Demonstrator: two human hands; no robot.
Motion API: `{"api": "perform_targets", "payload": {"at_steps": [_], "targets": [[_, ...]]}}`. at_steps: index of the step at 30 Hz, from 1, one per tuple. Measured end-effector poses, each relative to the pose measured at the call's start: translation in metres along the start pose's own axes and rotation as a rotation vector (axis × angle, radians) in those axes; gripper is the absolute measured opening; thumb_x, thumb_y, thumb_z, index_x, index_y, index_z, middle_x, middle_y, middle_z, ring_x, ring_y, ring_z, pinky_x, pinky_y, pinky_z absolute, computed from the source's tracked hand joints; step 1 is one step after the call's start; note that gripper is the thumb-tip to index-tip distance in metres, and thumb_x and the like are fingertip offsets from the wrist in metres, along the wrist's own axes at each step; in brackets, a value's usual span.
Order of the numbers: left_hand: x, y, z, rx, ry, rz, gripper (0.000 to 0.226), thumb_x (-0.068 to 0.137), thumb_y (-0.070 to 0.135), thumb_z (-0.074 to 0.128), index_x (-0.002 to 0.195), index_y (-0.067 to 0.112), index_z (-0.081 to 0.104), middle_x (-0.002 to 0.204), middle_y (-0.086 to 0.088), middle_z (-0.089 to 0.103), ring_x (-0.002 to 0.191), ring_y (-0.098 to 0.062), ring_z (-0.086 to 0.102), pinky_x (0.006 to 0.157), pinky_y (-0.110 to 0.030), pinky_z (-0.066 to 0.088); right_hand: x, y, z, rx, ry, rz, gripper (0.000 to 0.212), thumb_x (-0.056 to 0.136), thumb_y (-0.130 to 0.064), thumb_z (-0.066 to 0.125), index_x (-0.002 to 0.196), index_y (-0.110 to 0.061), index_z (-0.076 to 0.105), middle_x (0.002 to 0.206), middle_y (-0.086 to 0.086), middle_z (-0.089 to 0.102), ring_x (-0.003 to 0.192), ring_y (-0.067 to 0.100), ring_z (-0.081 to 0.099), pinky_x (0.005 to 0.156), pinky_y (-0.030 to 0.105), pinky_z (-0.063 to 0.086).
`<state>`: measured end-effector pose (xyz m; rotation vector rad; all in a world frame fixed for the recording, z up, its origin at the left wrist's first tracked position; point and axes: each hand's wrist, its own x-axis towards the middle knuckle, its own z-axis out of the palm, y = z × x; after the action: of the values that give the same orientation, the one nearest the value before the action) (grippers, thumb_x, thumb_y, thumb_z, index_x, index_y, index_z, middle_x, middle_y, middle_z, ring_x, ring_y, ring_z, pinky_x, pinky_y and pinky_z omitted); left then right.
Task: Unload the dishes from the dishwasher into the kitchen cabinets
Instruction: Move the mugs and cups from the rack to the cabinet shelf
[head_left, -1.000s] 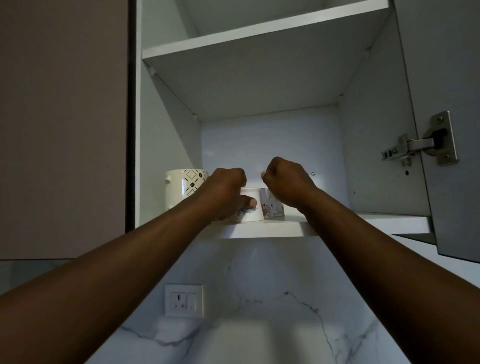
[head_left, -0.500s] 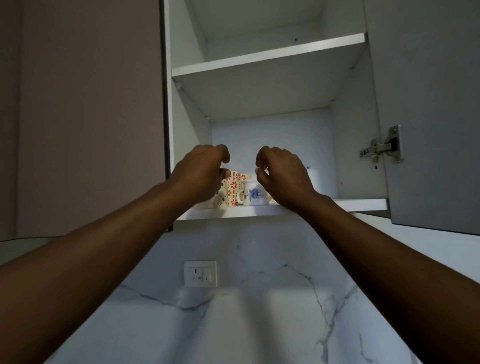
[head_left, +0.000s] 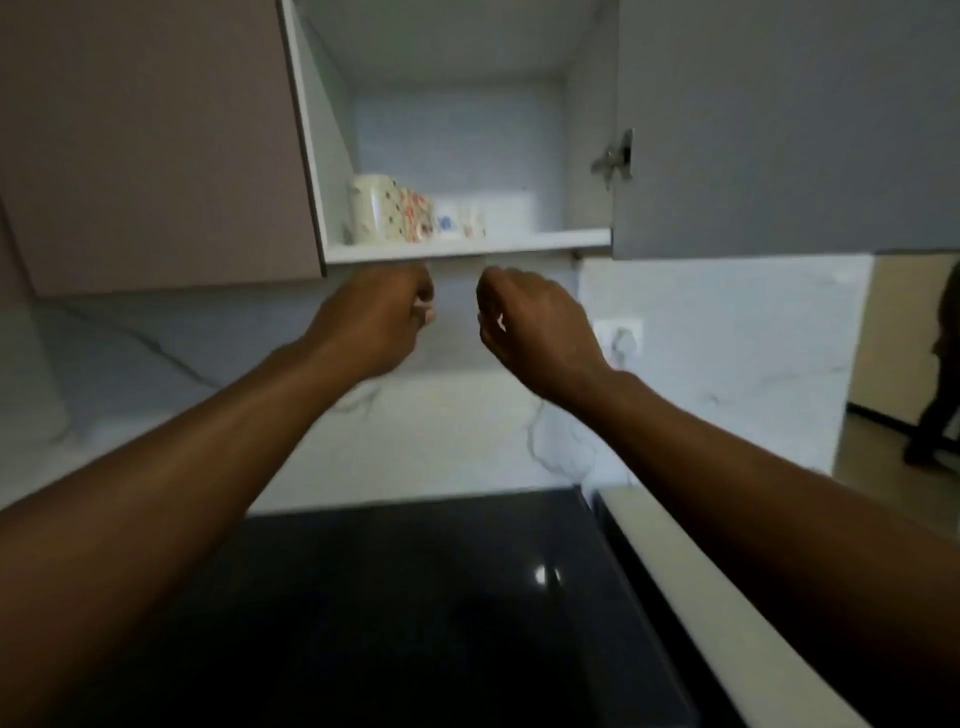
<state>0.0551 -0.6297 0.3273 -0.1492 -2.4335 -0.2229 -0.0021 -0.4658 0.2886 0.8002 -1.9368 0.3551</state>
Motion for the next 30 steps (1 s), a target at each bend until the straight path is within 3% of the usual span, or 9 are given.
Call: {"api": "perform_targets", "payload": {"at_steps": [5,9,14,18,23,28,30], "targets": [[-0.065,0.051,0.005,-0.115,-0.038,-0.053,0.026,0.093,0.025,0.059,0.116,0.015,0.063,0.12,-0.009,0.062,0.103,-0.025,0.058,0.083,-0.03,0.043,-0.079,-0.004,-0.049,-0.014,-0.121,0.035,0.004,0.088,-0.008,0.05,0.09,-0.007,0.053,0.077,0.009,0.059,0.064,0.027,0.052,0.049,0.031,0.033],[-0.126,0.104,0.013,-0.122,-0.079,-0.09,0.029,0.095,0.027,0.057,0.12,0.015,0.06,0.125,-0.008,0.06,0.108,-0.025,0.056,0.083,-0.03,0.039,-0.147,0.001,-0.1,-0.021,-0.259,0.013,0.008,0.087,-0.006,0.047,0.093,-0.007,0.052,0.082,0.009,0.059,0.067,0.029,0.054,0.053,0.038,0.046],[-0.209,0.191,0.03,-0.174,-0.145,-0.188,0.024,0.094,0.03,0.057,0.113,0.017,0.063,0.121,-0.003,0.061,0.104,-0.019,0.056,0.081,-0.028,0.038,-0.256,0.035,-0.191,0.01,-0.442,-0.125,0.008,0.089,-0.01,0.048,0.097,-0.01,0.051,0.085,0.008,0.057,0.065,0.029,0.051,0.055,0.035,0.043],[-0.273,0.275,0.055,-0.206,-0.207,-0.223,0.021,0.091,0.027,0.062,0.105,0.012,0.065,0.112,-0.007,0.065,0.101,-0.023,0.058,0.081,-0.028,0.042,-0.349,0.067,-0.263,0.044,-0.565,-0.188,0.009,0.087,-0.013,0.053,0.096,-0.012,0.051,0.084,0.008,0.056,0.064,0.029,0.05,0.052,0.034,0.039],[-0.334,0.365,0.089,-0.153,-0.423,-0.142,0.022,0.086,0.026,0.067,0.1,0.009,0.065,0.103,-0.011,0.065,0.096,-0.027,0.06,0.079,-0.032,0.048,-0.439,0.104,-0.333,0.153,-0.678,-0.034,0.012,0.088,-0.017,0.054,0.1,-0.013,0.053,0.089,0.005,0.06,0.071,0.024,0.053,0.058,0.032,0.042],[-0.365,0.41,0.133,-0.143,-0.56,-0.133,0.023,0.086,0.029,0.068,0.098,0.01,0.063,0.1,-0.01,0.063,0.088,-0.025,0.058,0.073,-0.033,0.047,-0.512,0.133,-0.357,0.207,-0.69,0.128,0.009,0.089,-0.021,0.054,0.096,-0.016,0.052,0.083,-0.002,0.056,0.07,0.021,0.053,0.056,0.028,0.034],[-0.373,0.42,0.163,-0.148,-0.596,-0.144,0.023,0.085,0.028,0.068,0.097,0.009,0.063,0.099,-0.01,0.065,0.088,-0.026,0.06,0.075,-0.034,0.049,-0.543,0.141,-0.357,0.234,-0.711,0.172,0.007,0.09,-0.022,0.053,0.095,-0.017,0.053,0.083,-0.002,0.058,0.07,0.019,0.055,0.054,0.027,0.038]]}}
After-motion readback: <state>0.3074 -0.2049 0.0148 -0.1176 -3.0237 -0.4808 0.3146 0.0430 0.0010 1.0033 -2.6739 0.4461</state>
